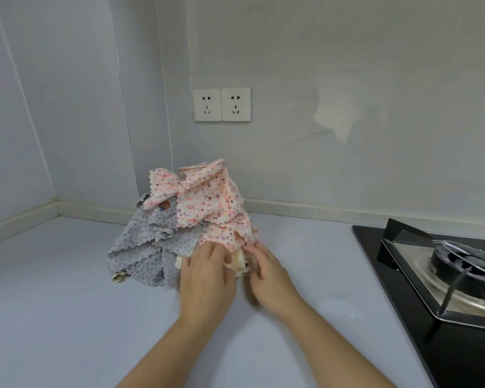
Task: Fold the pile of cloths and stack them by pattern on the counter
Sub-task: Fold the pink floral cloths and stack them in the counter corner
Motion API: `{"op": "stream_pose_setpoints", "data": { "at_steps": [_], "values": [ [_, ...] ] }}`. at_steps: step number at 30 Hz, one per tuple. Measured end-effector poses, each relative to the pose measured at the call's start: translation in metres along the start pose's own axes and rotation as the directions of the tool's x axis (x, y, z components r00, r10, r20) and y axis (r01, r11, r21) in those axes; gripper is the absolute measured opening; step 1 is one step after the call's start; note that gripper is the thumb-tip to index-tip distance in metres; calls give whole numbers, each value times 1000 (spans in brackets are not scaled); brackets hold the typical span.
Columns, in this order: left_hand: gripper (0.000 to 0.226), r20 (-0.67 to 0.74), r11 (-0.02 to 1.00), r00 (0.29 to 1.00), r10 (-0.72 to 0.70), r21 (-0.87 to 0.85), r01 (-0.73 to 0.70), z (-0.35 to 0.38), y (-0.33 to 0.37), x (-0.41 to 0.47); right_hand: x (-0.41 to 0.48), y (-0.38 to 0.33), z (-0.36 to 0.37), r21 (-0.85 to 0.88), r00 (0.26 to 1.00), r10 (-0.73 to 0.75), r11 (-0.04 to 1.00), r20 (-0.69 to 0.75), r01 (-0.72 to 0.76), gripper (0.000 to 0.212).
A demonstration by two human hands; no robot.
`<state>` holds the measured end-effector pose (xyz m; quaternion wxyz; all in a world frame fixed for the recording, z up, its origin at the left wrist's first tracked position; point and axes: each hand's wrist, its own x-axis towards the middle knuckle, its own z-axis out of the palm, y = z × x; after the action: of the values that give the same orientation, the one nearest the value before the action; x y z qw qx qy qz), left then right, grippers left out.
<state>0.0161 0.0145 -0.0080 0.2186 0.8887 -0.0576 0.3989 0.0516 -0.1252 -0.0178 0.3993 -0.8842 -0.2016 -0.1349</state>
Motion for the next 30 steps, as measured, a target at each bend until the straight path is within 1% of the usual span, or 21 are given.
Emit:
{"op": "stream_pose_setpoints", "data": {
  "at_steps": [1,3,5,6,7,9,11,12,15,18,19,20,21,22,23,24,25,26,27,28,30],
  "values": [
    [23,22,1000,1000,3,26,-3,1,-1,2,0,-3,0,-95,994,-1,995,110,12,51],
    [42,187,994,981,-44,111,23,0,-9,4,0,-11,1,-216,966,-21,973,258,79,59],
    [47,369,969,912,-178,228,97,-1,-22,3,-1,-14,3,-226,947,-28,969,321,105,59],
    [47,414,952,880,-233,281,120,-3,-29,3,0,-13,4,-220,938,-27,969,346,109,59],
    [46,436,938,859,-268,322,129,-5,-36,4,1,-14,5,-207,929,-32,971,368,116,58],
    [44,432,915,848,-306,378,138,-12,-49,9,5,-18,10,-122,930,-33,989,366,84,57],
    [43,407,898,850,-334,413,155,-19,-65,14,12,-24,15,2,948,-22,1000,317,22,53],
    [44,392,897,850,-350,402,184,-21,-73,16,17,-27,18,24,957,-18,1000,290,12,50],
    [44,376,921,847,-376,255,295,-24,-84,21,40,-35,24,18,984,-35,999,173,32,42],
    [44,365,932,859,-358,195,305,-22,-86,21,72,-49,32,52,1000,-18,998,-24,19,29],
    [44,358,934,864,-353,193,301,-21,-87,19,83,-56,35,90,995,3,996,-97,6,32],
    [43,357,934,865,-352,194,300,-20,-88,17,93,-63,37,146,987,31,989,-157,-7,41],
    [43,358,933,864,-355,196,302,-20,-89,16,103,-70,38,188,980,58,982,-190,-22,48],
    [44,361,932,861,-358,200,304,-19,-90,15,113,-74,40,173,977,75,984,-197,-41,49],
    [44,362,931,860,-360,202,305,-19,-91,15,121,-79,40,91,979,68,995,-193,-51,42],
    [45,361,930,859,-363,203,307,-19,-90,16,127,-81,41,-20,979,60,998,-193,-65,31],
    [45,361,929,858,-365,202,310,-19,-90,16,131,-83,39,-92,975,53,993,-217,-74,20],
    [45,361,929,858,-366,200,312,-18,-89,16,133,-84,37,-90,964,55,993,-261,-81,15],
    [45,360,929,858,-367,199,313,-18,-89,16,133,-84,35,-31,948,61,997,-312,-74,13],
    [46,358,930,860,-364,198,311,-17,-90,17,131,-84,31,65,930,77,996,-360,-57,13],
    [47,347,932,868,-355,197,303,-18,-89,17,120,-80,19,253,899,154,966,-410,-49,13]
  ]
}}
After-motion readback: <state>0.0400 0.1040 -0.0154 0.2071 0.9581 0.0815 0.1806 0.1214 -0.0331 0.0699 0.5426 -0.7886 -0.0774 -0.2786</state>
